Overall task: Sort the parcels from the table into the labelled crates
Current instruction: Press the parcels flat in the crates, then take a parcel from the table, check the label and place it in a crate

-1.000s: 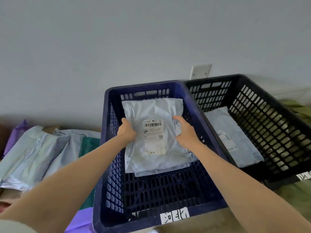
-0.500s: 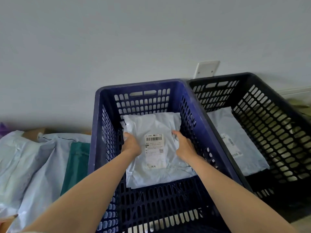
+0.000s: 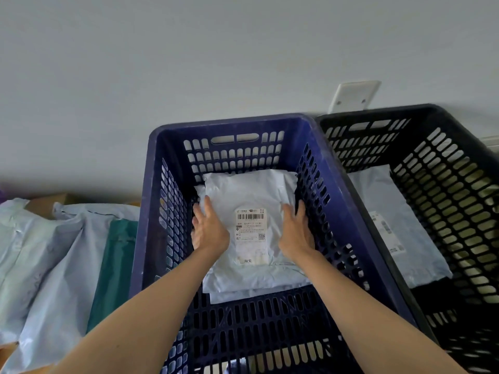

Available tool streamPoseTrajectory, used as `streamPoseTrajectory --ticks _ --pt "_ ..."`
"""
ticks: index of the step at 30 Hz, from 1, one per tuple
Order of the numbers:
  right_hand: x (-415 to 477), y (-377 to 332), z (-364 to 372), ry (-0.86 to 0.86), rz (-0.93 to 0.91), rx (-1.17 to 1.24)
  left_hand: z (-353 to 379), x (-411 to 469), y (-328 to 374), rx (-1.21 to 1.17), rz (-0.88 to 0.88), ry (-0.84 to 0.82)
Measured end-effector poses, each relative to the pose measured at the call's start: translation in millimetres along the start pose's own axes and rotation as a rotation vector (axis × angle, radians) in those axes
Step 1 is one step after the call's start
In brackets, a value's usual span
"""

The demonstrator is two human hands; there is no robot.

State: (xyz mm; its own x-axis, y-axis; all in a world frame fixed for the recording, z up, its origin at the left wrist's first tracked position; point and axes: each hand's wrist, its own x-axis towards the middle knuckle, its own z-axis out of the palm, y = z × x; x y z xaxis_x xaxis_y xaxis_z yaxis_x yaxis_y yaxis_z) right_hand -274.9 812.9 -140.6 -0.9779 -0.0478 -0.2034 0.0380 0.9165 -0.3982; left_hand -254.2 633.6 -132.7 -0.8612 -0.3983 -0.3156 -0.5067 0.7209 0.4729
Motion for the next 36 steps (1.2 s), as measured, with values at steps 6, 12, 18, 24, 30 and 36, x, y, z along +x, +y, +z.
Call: streamPoseTrajectory --ticks 6,12,18,24,30,36 --pt "1 5 19 0.019 -0.285 -0.307 25 -1 -12 0.377 0.451 -0.029" --pt "9 13 29 -0.165 -0.24 -0.349 36 6 -13 0.452 0.423 -0.1" --pt "17 16 33 -0.207 -0.21 -0.32 37 9 -6 0.457 0.394 -0.155" --pt "21 11 29 -0.217 -0.201 -0.257 29 11 -4 0.414 0.39 -0.154" --pt "16 -2 2 -0.134 -0.214 -0.176 4 14 13 0.235 0.394 -0.107" --pt "2 -30 -41 -0.023 -0.2 -0.046 -45 4 37 0.138 0.509 0.047"
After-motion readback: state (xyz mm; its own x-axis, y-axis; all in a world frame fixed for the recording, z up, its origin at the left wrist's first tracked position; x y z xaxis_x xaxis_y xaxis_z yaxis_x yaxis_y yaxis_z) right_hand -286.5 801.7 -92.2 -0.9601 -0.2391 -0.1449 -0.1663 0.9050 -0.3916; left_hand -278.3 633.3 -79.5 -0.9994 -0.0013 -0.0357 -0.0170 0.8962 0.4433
